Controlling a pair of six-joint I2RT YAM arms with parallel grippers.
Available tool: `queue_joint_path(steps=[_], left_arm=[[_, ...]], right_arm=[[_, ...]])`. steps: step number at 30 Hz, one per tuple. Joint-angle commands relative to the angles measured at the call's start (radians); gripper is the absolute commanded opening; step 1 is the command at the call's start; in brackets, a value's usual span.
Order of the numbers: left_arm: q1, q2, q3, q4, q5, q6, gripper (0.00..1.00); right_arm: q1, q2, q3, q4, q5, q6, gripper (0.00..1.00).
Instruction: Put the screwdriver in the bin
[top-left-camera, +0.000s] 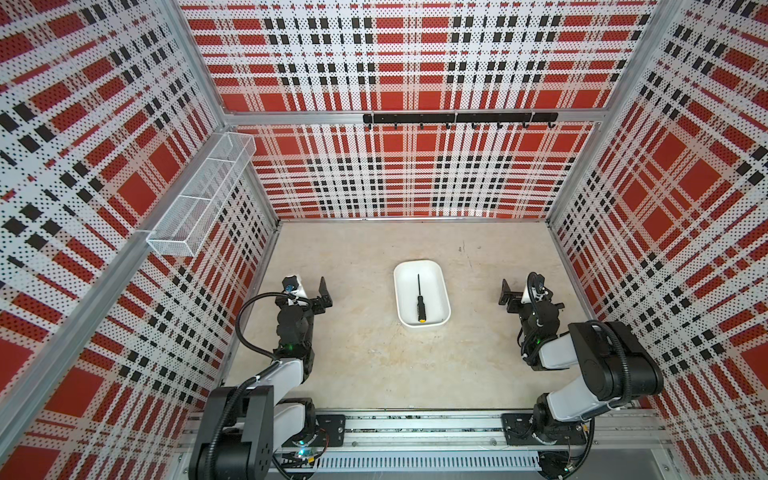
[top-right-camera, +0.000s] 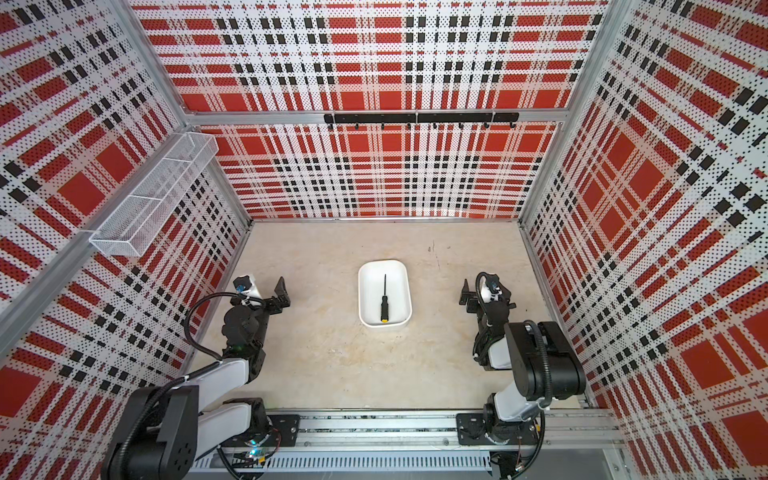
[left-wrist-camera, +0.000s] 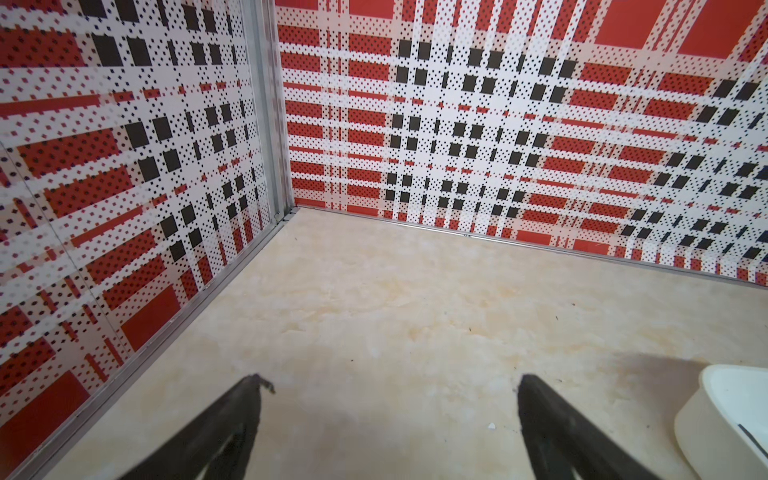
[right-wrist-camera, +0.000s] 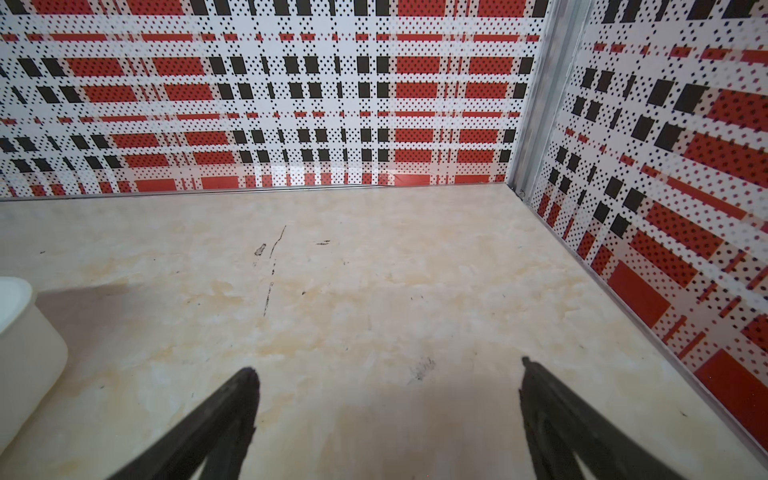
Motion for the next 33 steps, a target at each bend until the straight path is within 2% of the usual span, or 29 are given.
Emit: queue_joint_path(steps=[1, 5, 8, 13, 16, 22, 25, 33], left_arm=[[0.007, 0.063, -0.026, 0.223, 0.004, 0.022, 0.98], [0.008, 0.177, -0.008, 0.314, 0.041, 0.031, 0.98], [0.003, 0.263, 0.001, 0.374, 0.027, 0.041, 0.98], [-0.016, 0.408, -0.014, 0.571, 0.011, 0.060, 0.98], [-0.009, 0.393, 0.039, 0.436, 0.022, 0.055, 0.98], [0.003, 0.397, 0.037, 0.448, 0.027, 0.041, 0.98], [0.001, 0.397, 0.036, 0.448, 0.023, 0.041, 0.98], [0.001, 0.397, 0.036, 0.448, 0.022, 0.042, 0.98]], right_arm=[[-0.008, 0.007, 0.003, 0.055, -0.012, -0.001, 1.00], [-0.007, 0.006, 0.002, 0.056, -0.020, -0.003, 1.00], [-0.008, 0.006, 0.002, 0.057, -0.023, -0.005, 1.00], [-0.008, 0.007, 0.004, 0.055, -0.019, -0.004, 1.00], [-0.008, 0.006, 0.005, 0.050, -0.012, -0.004, 1.00], [-0.008, 0.005, 0.029, 0.001, -0.009, -0.003, 1.00], [-0.006, 0.004, 0.085, -0.115, -0.015, -0.012, 1.00], [0.000, 0.004, 0.083, -0.108, -0.013, -0.017, 1.00]])
